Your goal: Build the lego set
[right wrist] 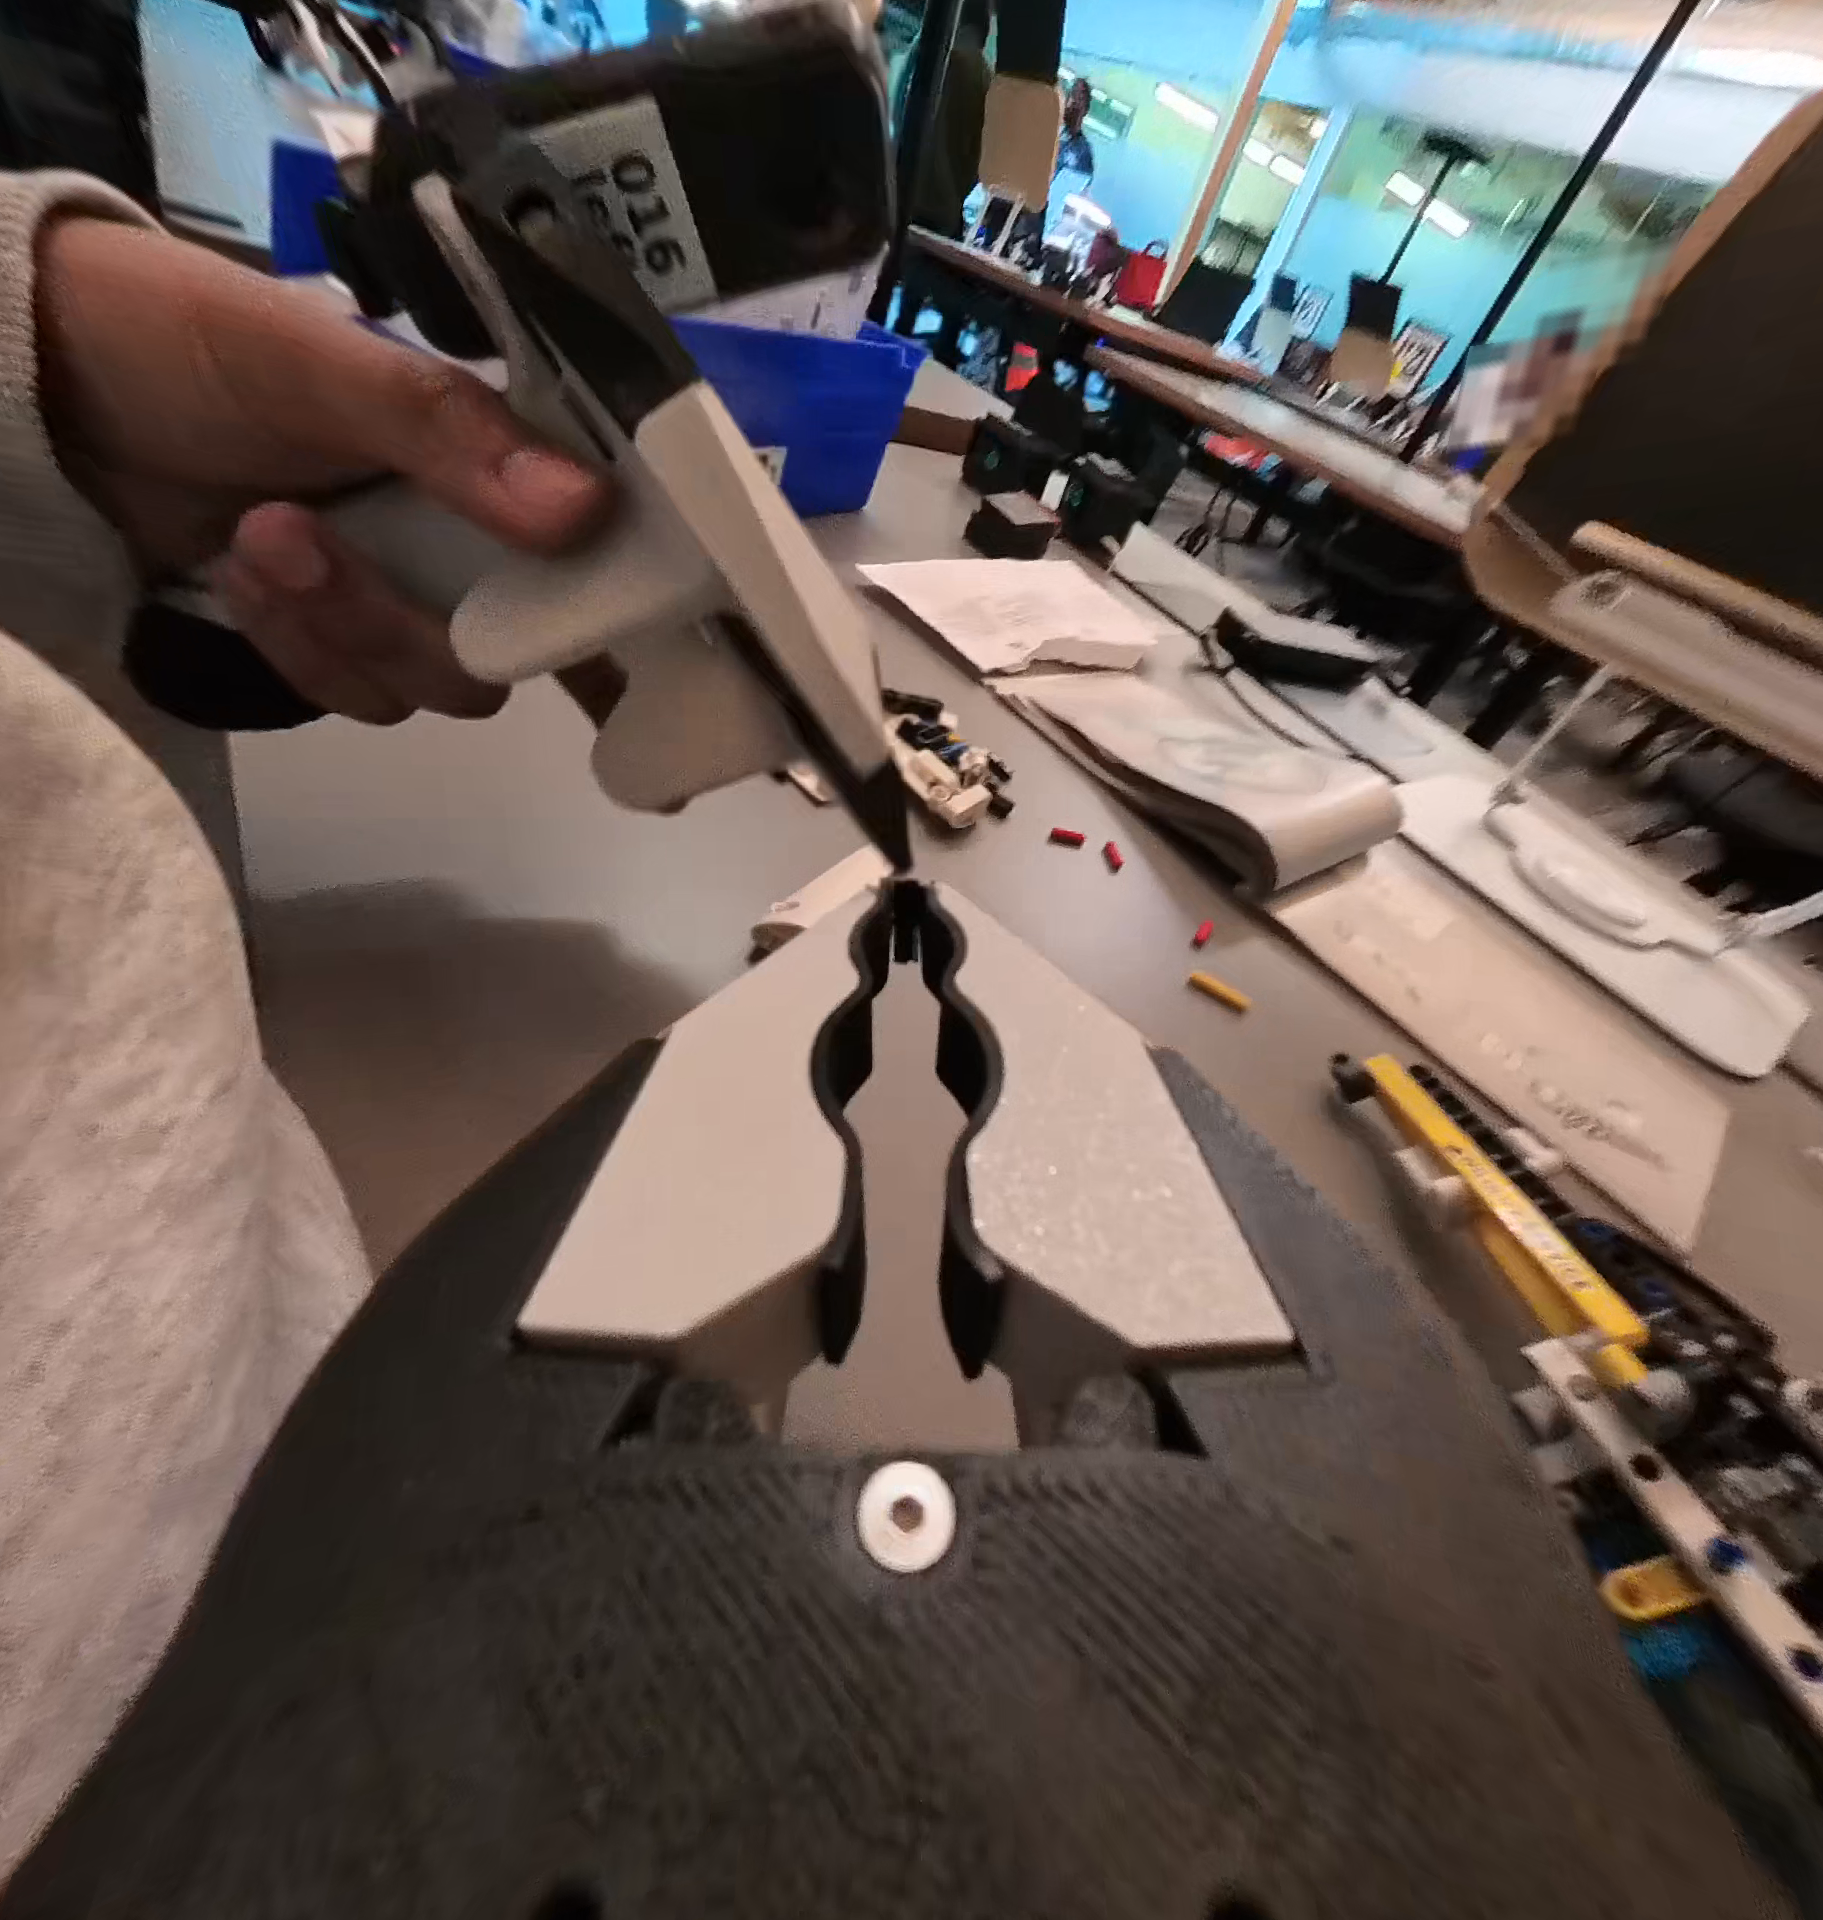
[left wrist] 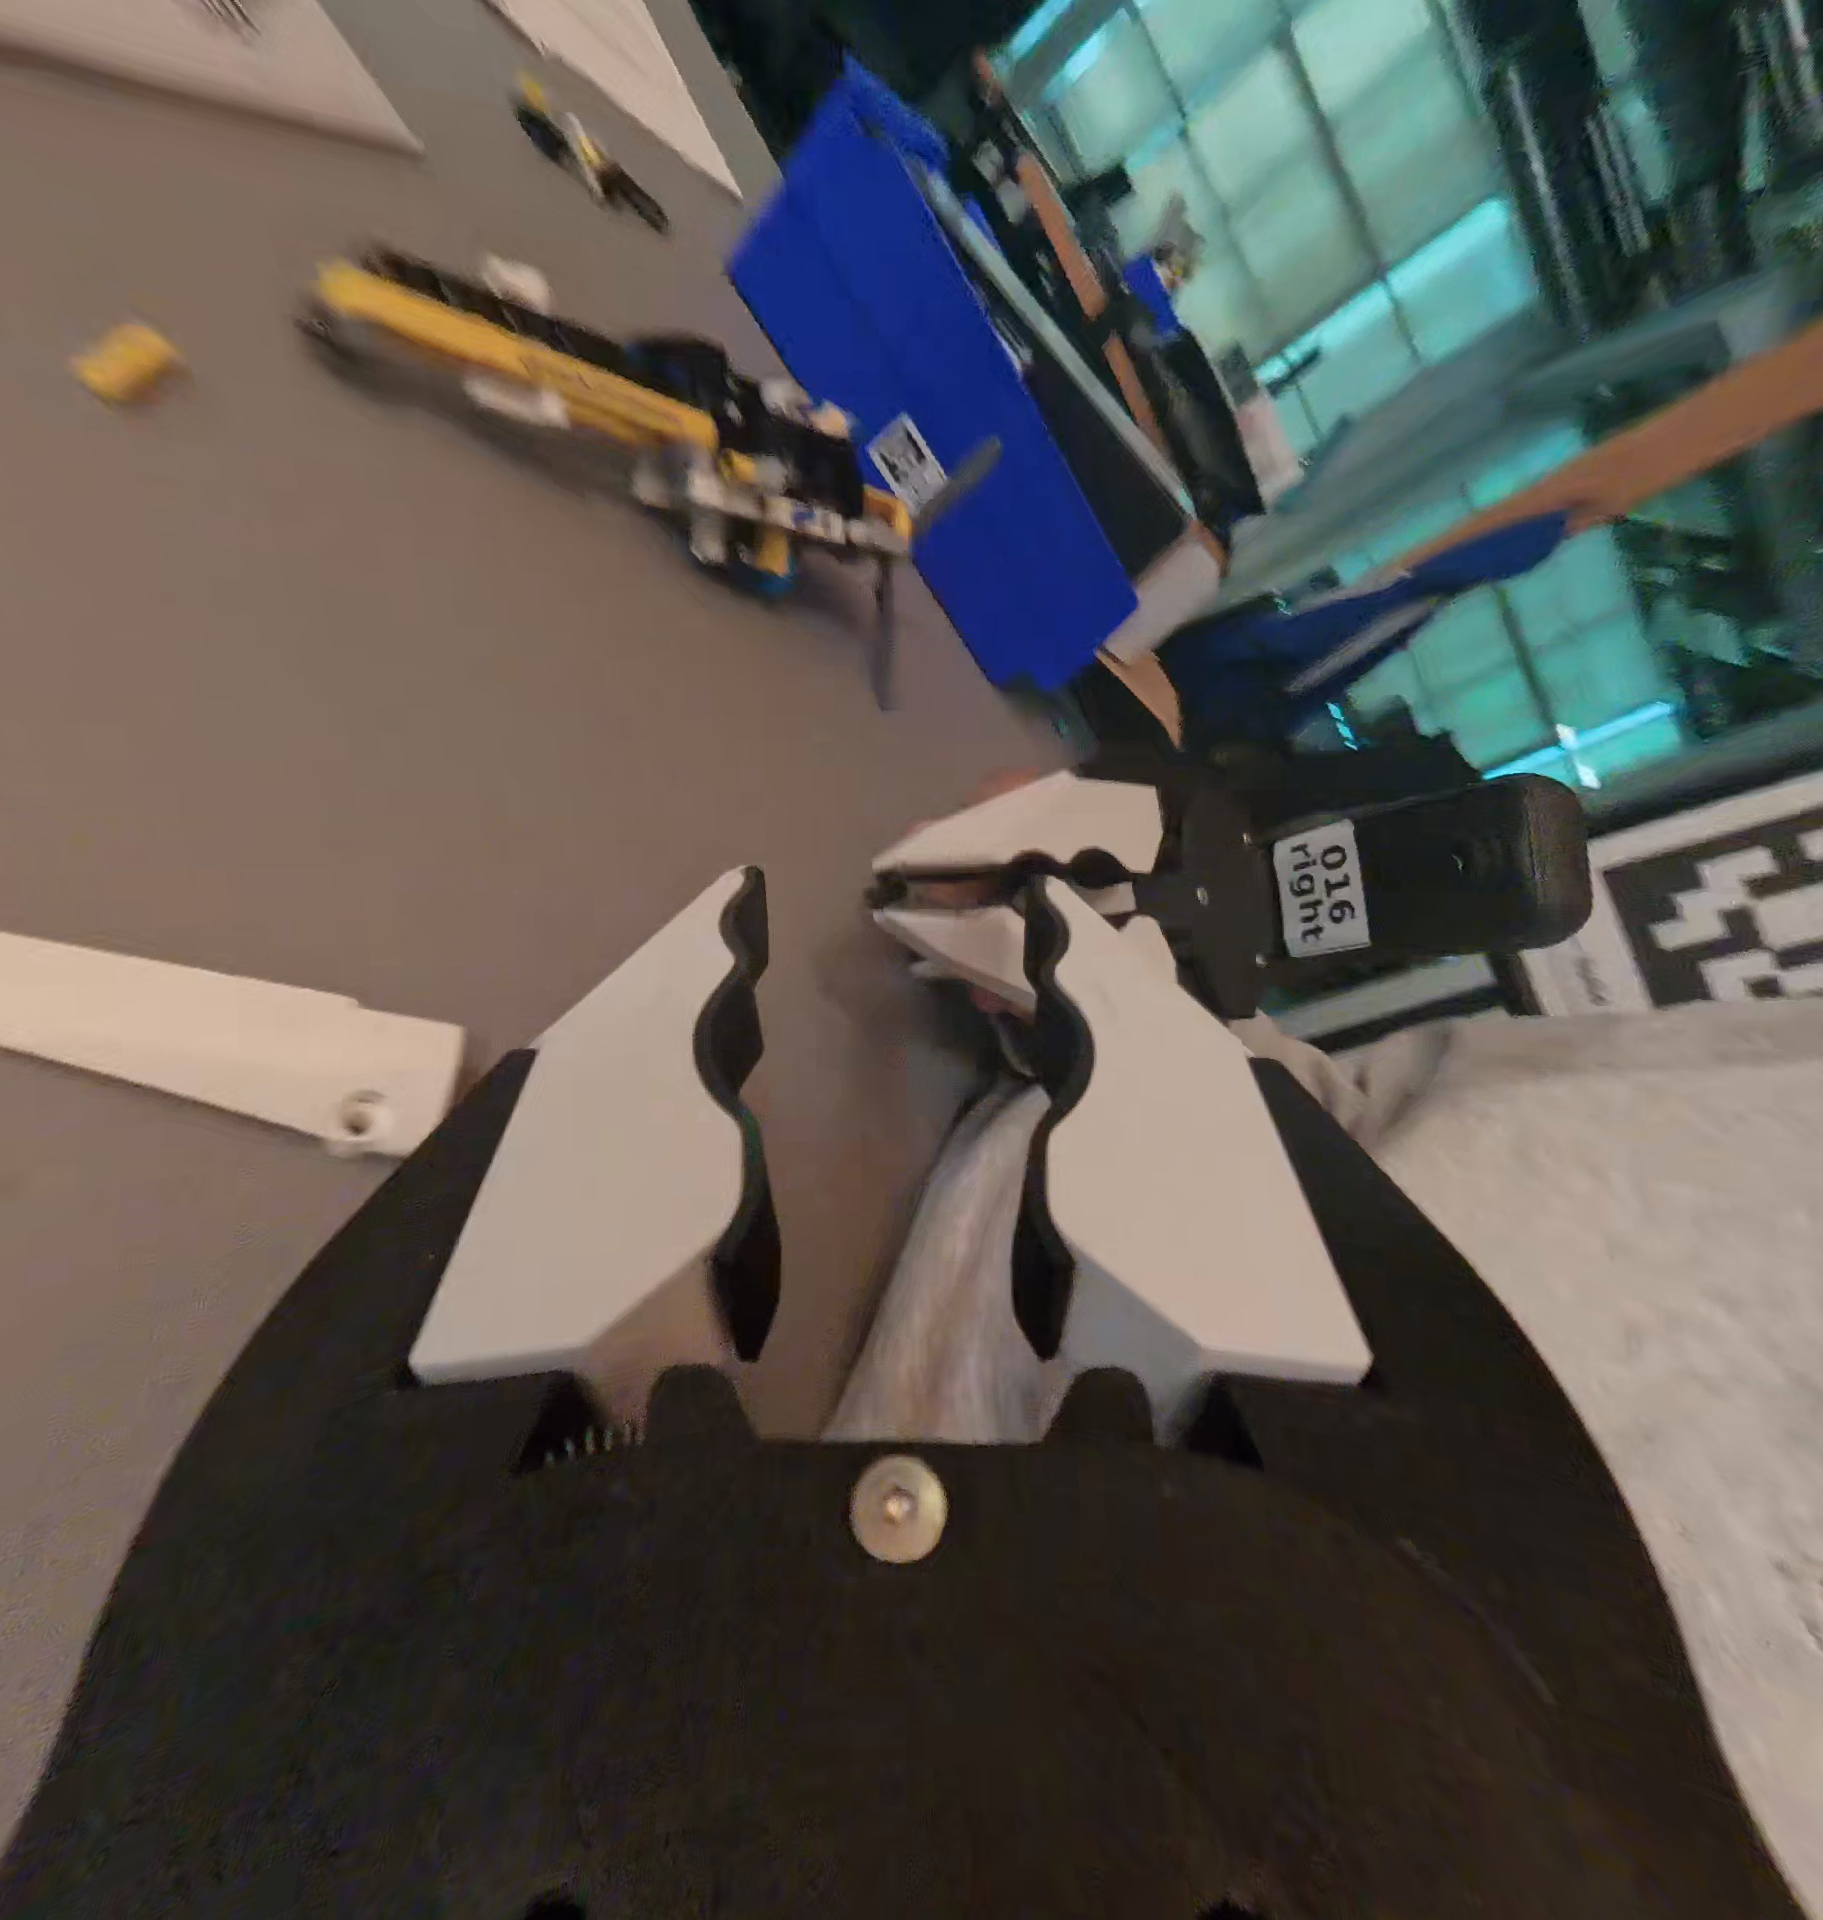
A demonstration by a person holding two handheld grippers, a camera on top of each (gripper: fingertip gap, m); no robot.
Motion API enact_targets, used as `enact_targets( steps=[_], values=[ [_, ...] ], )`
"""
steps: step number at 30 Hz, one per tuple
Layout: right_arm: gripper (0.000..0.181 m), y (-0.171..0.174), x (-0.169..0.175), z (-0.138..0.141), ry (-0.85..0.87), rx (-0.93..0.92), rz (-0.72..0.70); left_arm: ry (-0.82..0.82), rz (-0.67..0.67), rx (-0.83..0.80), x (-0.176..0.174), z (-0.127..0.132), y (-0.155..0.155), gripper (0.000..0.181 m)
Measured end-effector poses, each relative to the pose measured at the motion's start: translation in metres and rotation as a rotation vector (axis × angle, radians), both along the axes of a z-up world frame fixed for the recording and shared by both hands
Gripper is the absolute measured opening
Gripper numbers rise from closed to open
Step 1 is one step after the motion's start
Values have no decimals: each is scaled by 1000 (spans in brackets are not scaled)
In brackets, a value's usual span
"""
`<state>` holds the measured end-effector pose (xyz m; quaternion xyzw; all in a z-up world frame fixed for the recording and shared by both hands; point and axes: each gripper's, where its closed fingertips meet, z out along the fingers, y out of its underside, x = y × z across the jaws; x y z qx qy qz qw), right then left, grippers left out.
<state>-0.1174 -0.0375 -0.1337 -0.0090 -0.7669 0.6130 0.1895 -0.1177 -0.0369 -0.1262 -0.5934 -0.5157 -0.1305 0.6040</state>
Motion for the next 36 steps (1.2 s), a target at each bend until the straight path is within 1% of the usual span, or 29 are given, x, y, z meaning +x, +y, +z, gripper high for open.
enact_targets(
  steps=[3,4,5,6,9,12,16,20,25,28,29,30,36],
  values=[
    [3,0,5,2,126,23,-4,-32,-44,37,5,-11,12,46],
    [3,-1,7,1,159,36,4,-38,-57,76,5,-10,14,37],
    [2,-2,8,1,183,43,3,-42,-71,131,6,-6,17,24],
    [2,-2,8,1,199,38,-8,-51,-73,179,6,-3,17,18],
    [3,0,10,4,192,8,9,-74,-98,252,7,-2,18,13],
    [4,1,13,14,116,-81,48,-80,-127,350,10,7,18,5],
    [7,4,15,26,11,-183,86,-84,-148,459,11,17,18,1],
    [9,10,15,36,-9,-245,102,-102,-145,585,9,24,13,1],
    [17,11,17,39,-25,-268,126,-125,-166,663,11,28,16,1],
    [15,11,18,38,-19,-263,131,-134,-182,665,12,28,21,1],
    [7,11,18,38,-13,-261,129,-136,-188,671,13,29,22,2],
    [4,12,19,39,-1,-260,128,-136,-190,680,13,30,23,1],
    [3,12,19,40,7,-248,130,-139,-193,709,13,32,23,1]
  ],
)
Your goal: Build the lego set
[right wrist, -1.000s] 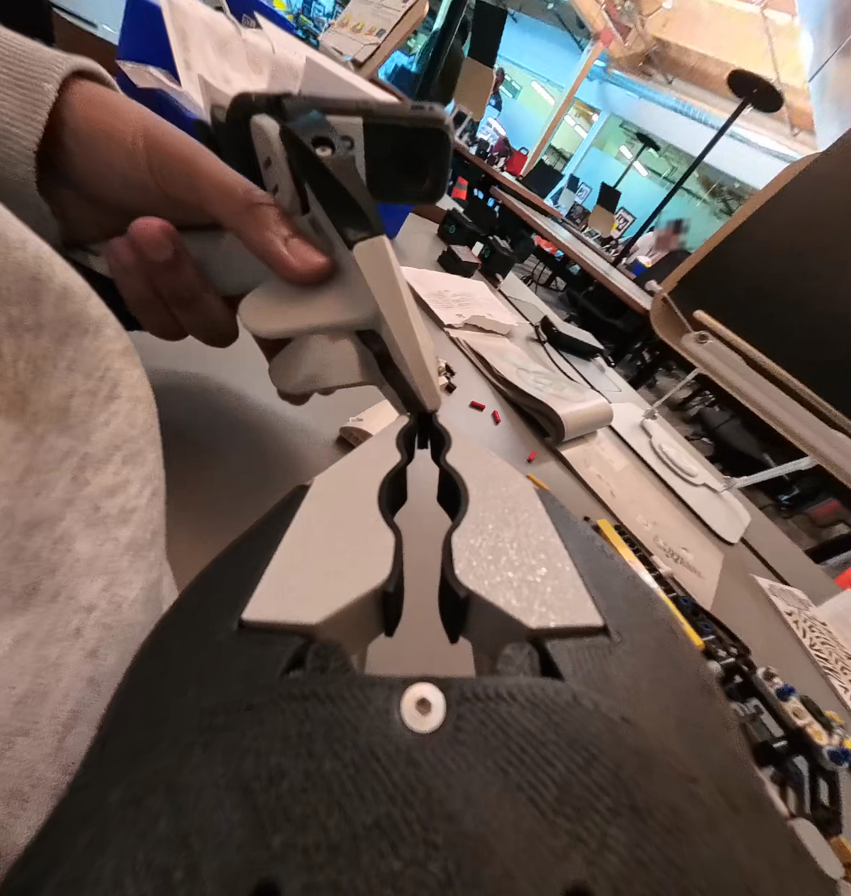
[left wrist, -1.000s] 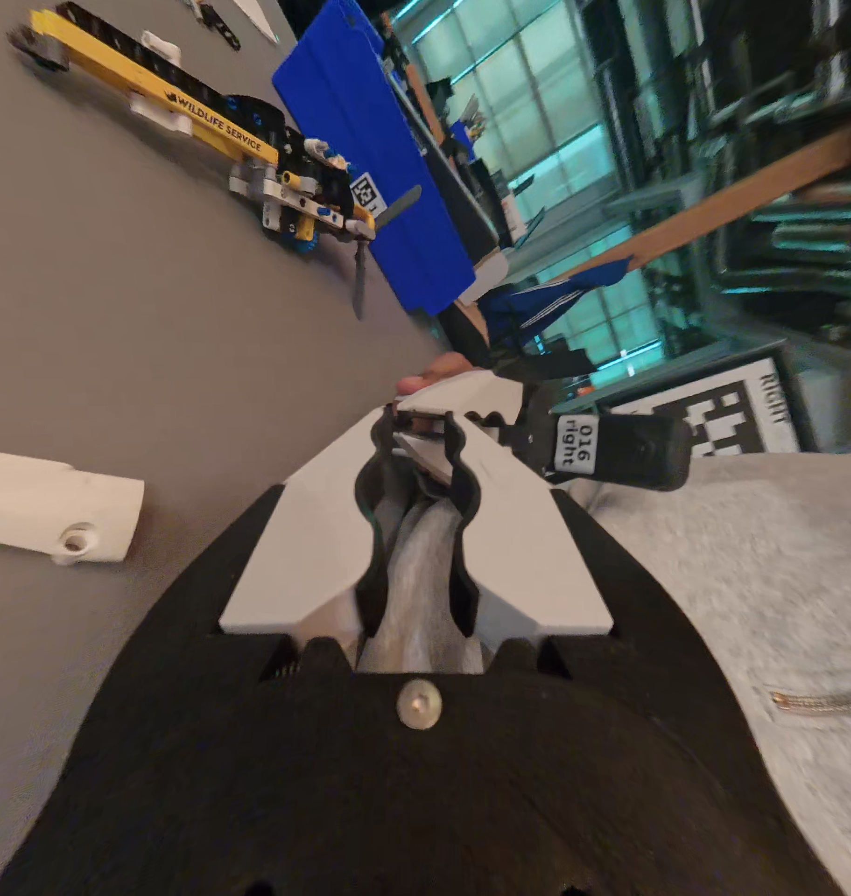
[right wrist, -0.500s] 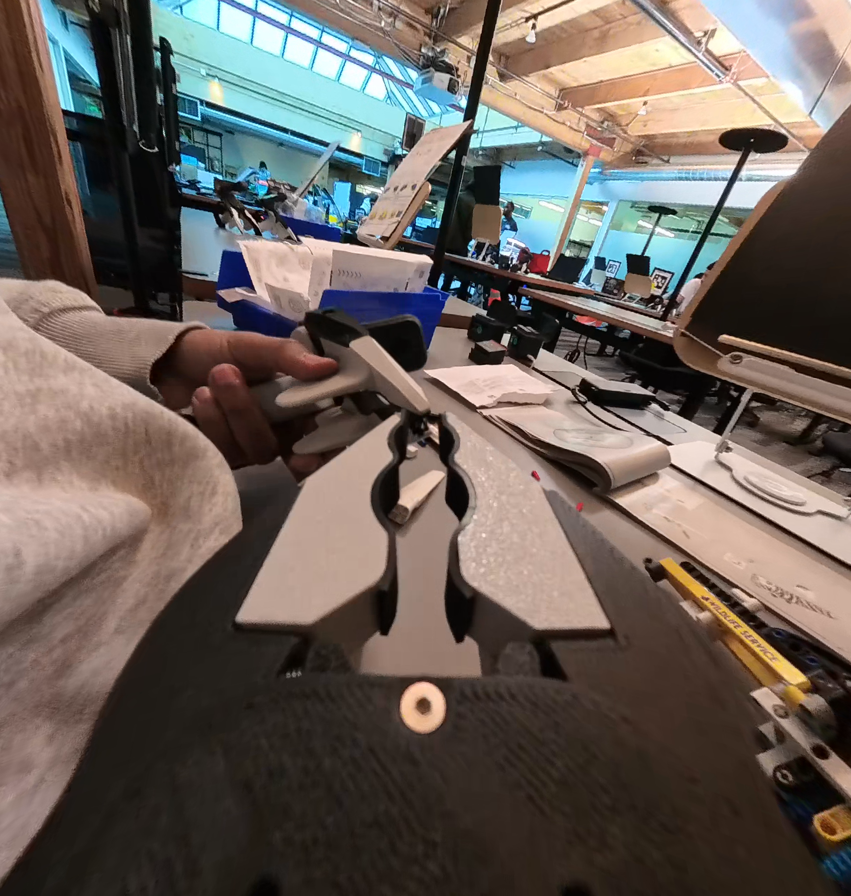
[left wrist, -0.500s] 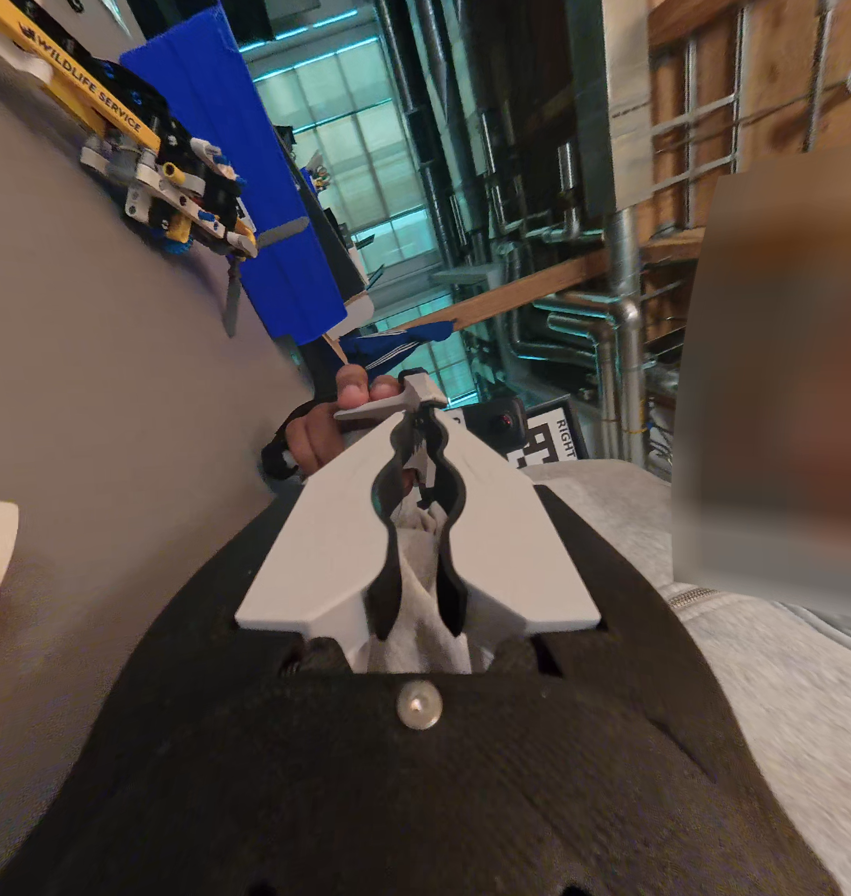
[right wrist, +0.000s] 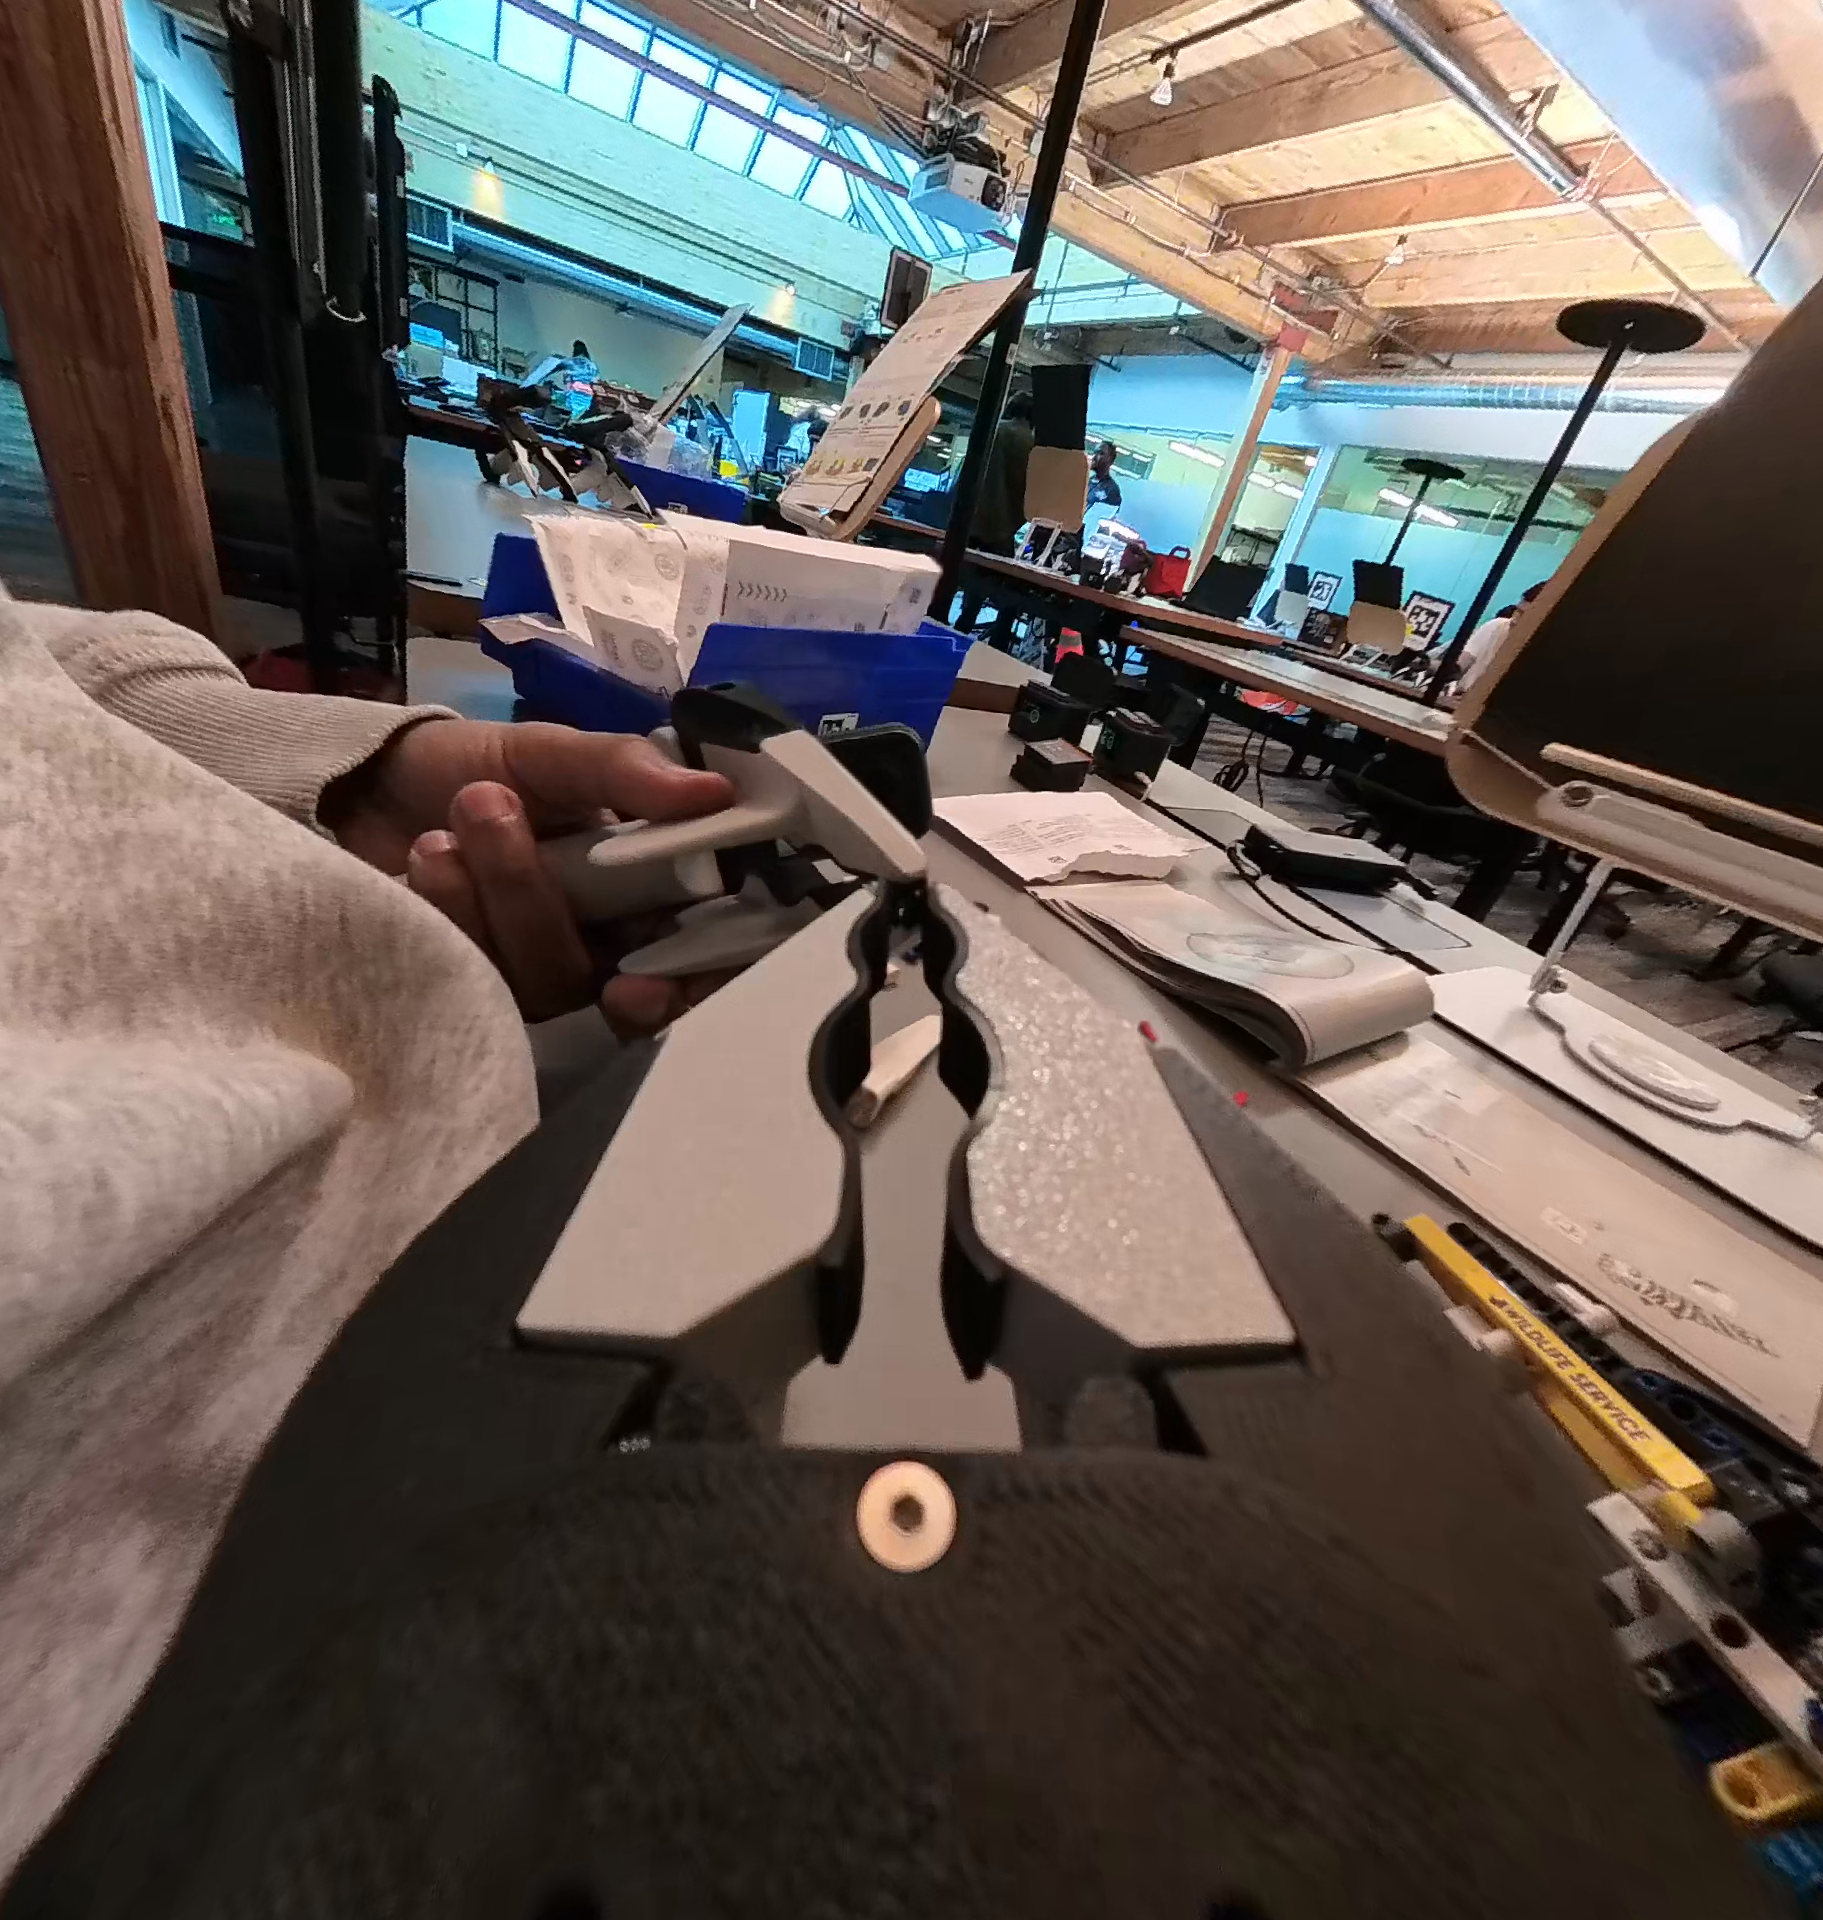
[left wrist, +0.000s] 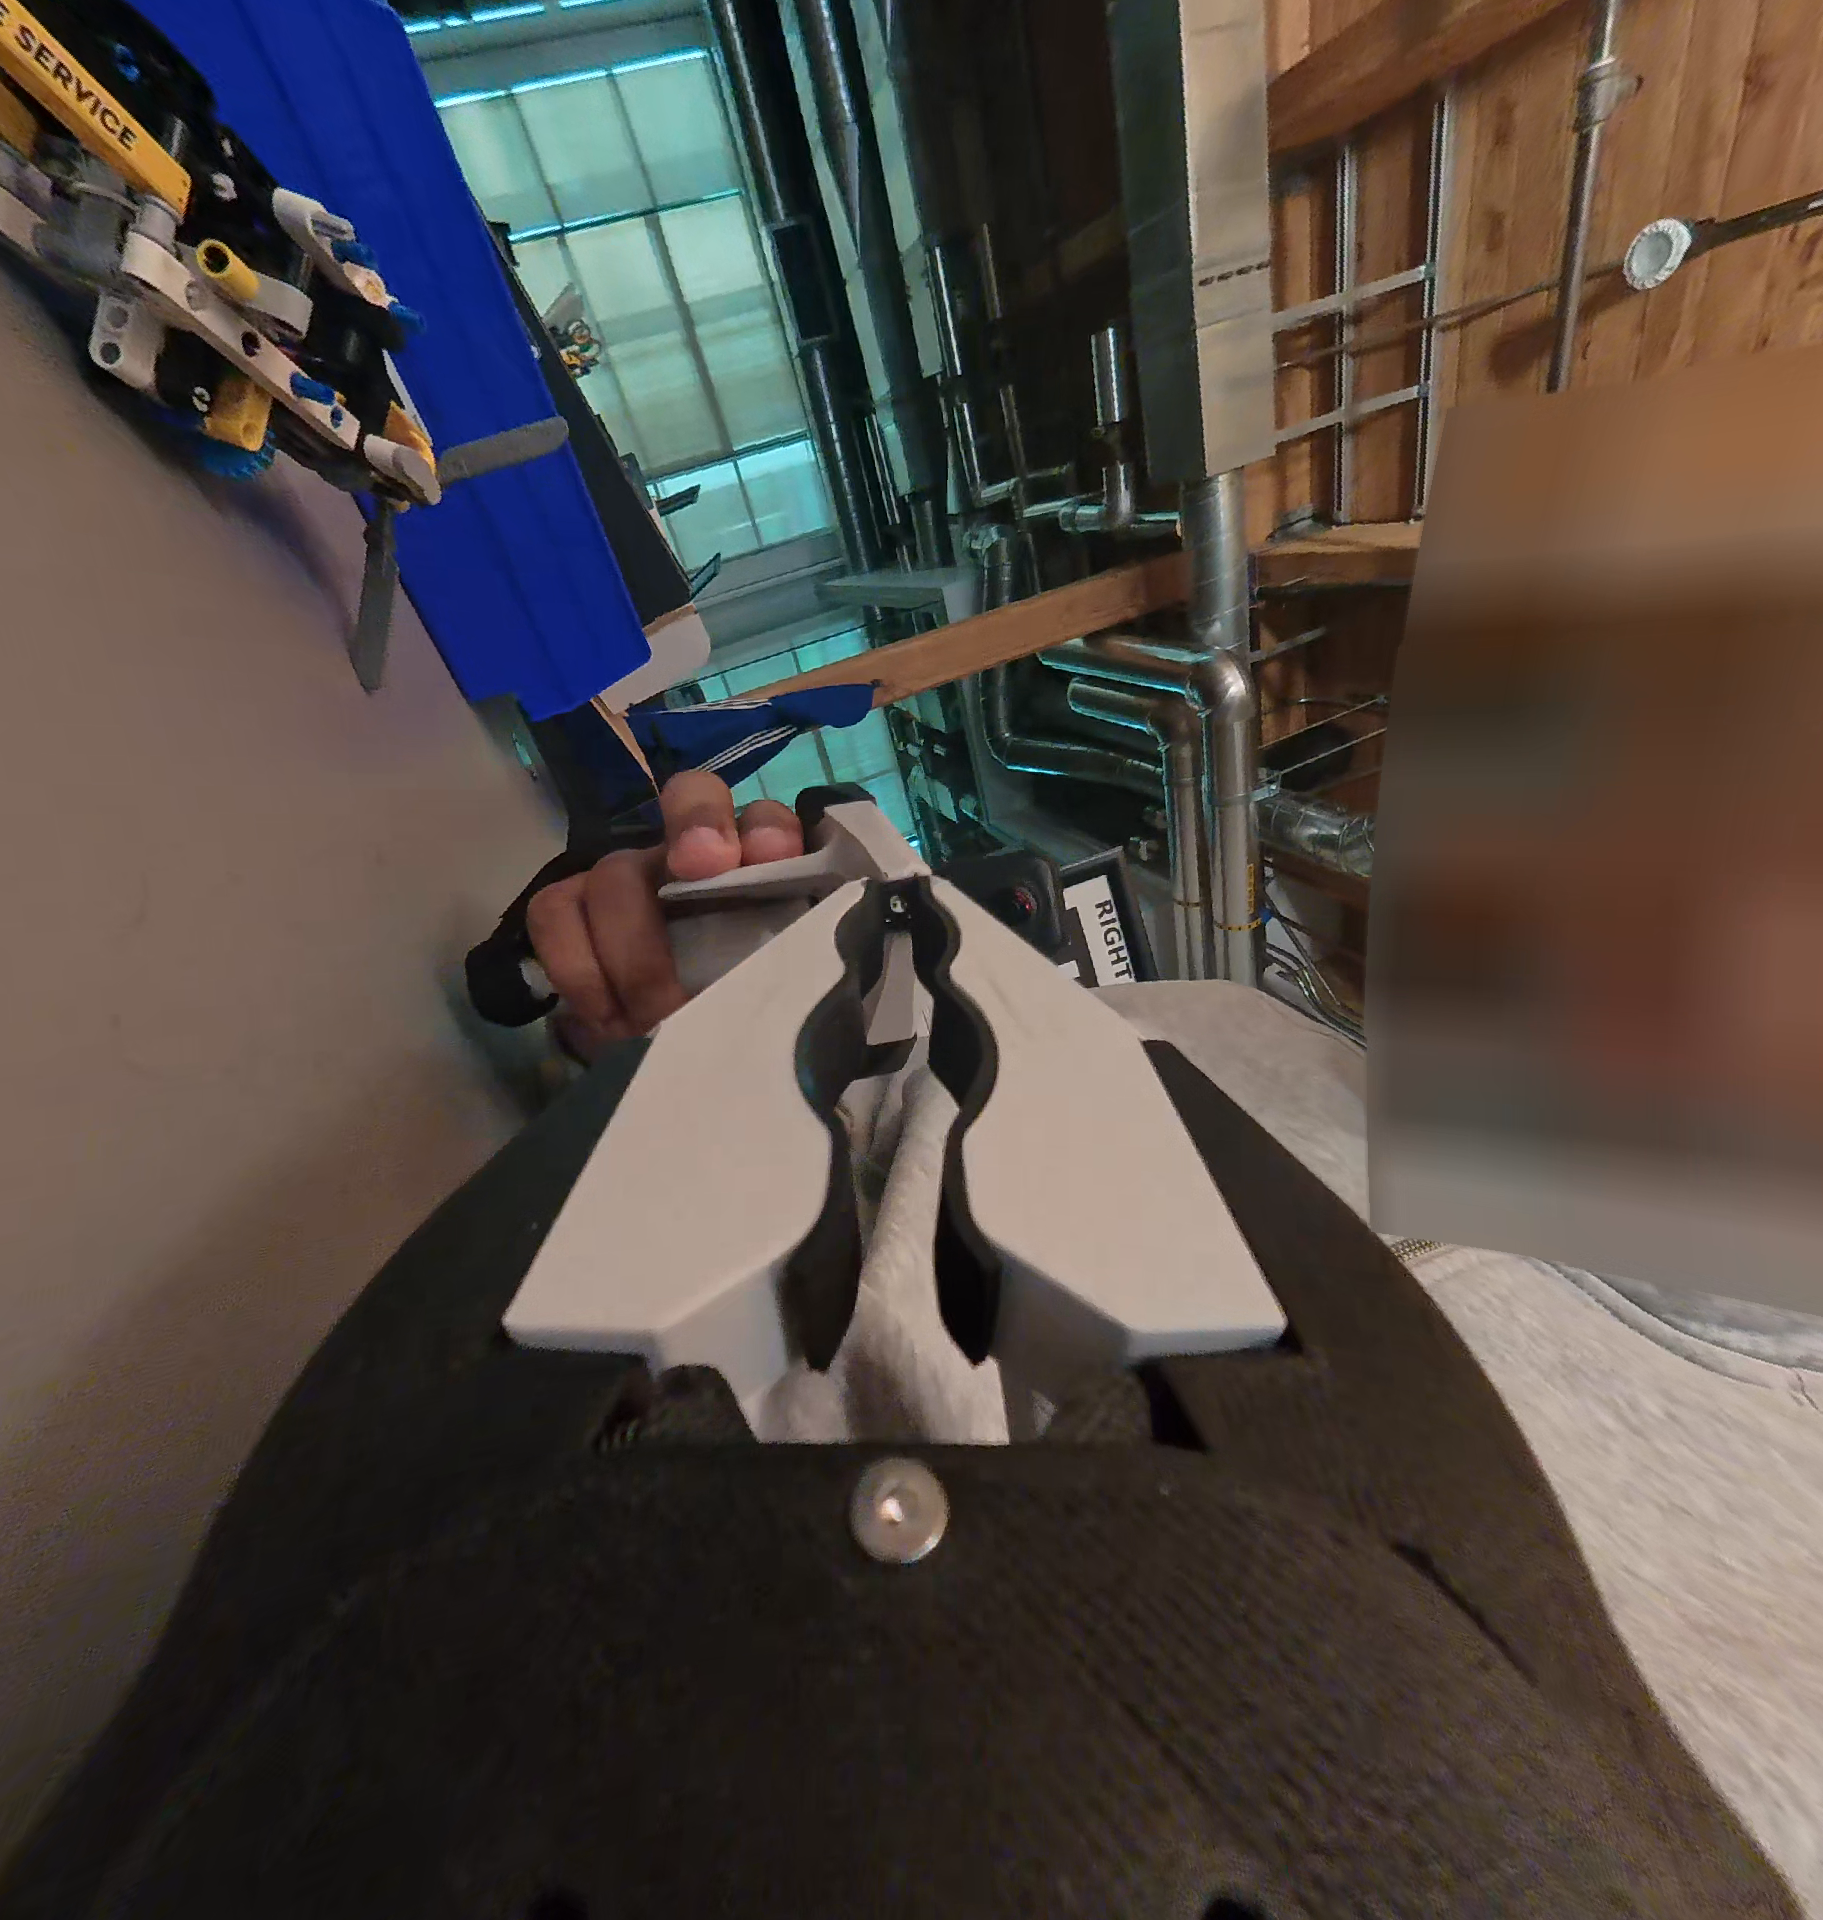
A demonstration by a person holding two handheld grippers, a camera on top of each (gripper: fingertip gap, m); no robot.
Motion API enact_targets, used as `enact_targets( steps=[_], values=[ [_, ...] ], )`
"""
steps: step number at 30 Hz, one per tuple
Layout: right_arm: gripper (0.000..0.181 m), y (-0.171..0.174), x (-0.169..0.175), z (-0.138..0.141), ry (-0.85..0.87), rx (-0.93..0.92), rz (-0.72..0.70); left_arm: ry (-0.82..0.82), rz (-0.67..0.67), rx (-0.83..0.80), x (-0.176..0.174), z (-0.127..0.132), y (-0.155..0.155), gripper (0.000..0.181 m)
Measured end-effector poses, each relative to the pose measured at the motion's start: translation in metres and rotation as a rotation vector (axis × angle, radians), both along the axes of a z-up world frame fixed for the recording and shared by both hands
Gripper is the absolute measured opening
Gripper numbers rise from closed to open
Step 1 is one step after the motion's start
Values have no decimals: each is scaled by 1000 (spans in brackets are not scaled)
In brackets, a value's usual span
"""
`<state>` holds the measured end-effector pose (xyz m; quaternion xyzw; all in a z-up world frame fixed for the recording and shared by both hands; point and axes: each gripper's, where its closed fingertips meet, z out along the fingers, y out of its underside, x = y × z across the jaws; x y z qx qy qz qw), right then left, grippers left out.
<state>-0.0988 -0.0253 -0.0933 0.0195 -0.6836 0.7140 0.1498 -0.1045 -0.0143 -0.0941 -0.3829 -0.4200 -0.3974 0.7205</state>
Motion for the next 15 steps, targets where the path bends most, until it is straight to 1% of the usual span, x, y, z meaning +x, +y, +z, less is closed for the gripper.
enact_targets(
  steps=[4,6,9,15],
  values=[
    [3,0,-1,-1,38,12,-22,1,8,-4,-1,0,-1,2],
    [3,1,-1,-2,36,18,-19,1,18,-3,-2,0,-4,1],
    [3,1,-1,-4,26,33,-1,16,22,-45,-1,-2,-4,1],
    [3,0,-2,-6,26,36,-17,16,30,-61,-2,-4,-3,1]
  ],
)
